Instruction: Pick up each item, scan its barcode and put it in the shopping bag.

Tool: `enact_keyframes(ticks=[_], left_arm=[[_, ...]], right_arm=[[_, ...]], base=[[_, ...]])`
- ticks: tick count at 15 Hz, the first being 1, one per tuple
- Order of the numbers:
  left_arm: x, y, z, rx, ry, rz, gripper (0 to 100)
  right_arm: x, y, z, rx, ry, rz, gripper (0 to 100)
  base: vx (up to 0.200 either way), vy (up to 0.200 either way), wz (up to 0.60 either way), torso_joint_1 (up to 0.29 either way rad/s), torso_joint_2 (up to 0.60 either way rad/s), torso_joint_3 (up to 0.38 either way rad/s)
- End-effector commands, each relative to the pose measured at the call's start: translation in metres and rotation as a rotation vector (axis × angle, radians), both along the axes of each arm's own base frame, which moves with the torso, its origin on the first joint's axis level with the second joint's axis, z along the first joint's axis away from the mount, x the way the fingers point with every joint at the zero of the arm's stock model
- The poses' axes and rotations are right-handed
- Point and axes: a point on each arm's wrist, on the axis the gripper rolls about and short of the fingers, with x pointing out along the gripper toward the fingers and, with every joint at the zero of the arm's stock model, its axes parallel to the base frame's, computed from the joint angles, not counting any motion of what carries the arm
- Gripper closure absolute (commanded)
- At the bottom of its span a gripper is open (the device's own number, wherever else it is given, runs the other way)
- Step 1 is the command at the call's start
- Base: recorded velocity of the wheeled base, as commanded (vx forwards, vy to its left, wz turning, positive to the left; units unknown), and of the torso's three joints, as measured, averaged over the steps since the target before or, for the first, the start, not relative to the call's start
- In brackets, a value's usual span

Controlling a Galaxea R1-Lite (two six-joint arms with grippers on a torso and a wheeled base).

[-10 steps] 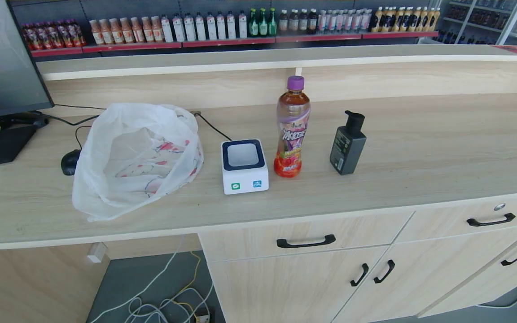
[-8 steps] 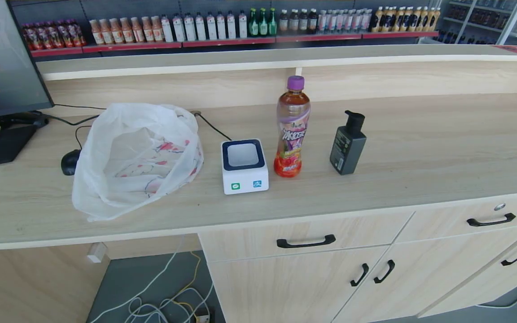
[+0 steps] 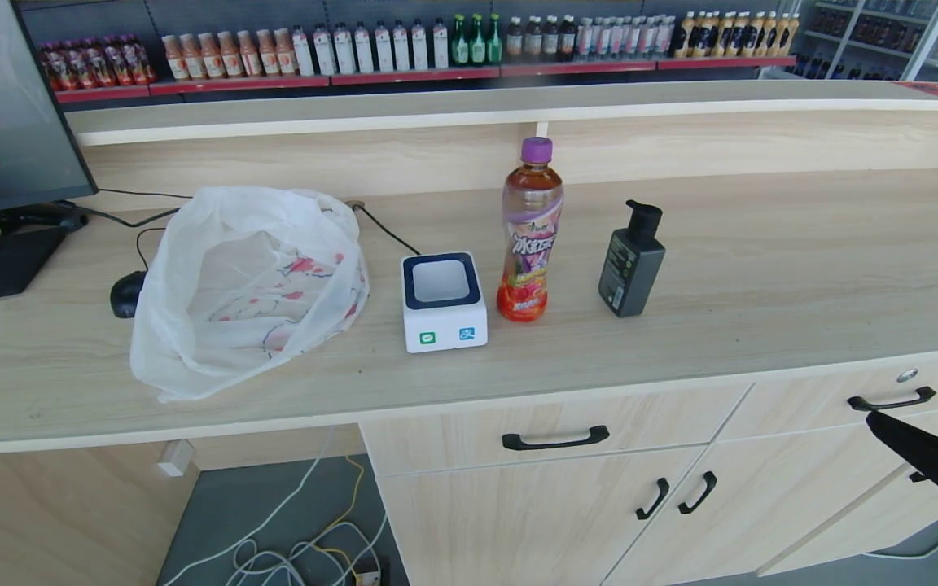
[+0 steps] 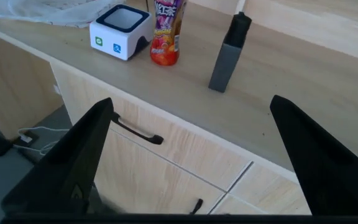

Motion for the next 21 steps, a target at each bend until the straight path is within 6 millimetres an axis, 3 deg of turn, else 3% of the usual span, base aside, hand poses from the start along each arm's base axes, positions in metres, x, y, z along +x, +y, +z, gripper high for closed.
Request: enact_keyframes(ticks=[1,5,10,14,21], left_arm=[[0.0,0.0,0.0,-0.001,-0.001,0.0,0],[0.0,0.0,0.0,-0.001,-0.001,0.0,0],[0.0,0.0,0.0,-0.001,-0.001,0.001,0],[0.0,0.0,0.0,-0.001,-0.001,0.001,0],[0.0,0.0,0.0,-0.001,-0.001,0.0,0]], right_arm=[[0.015,0.005,-0.005,-0.038,0.031,0.007,0],[0.066,0.039,-0.006,-0.035,-0.046,0.016,0],[0.084,0.092,-0.02,0.046,-0.051,-0.072,0],[0.092,0.104,-0.013,0.096,-0.078,-0.272,0],[0.109,0.118,-0.01,0.15,-0.06,-0.314,0]], base=[[0.0,0.0,0.0,0.0,0.0,0.0],[0.0,0.0,0.0,0.0,0.0,0.0],[0.0,0.0,0.0,0.0,0.0,0.0],[0.0,0.0,0.0,0.0,0.0,0.0],[0.0,0.0,0.0,0.0,0.0,0.0]])
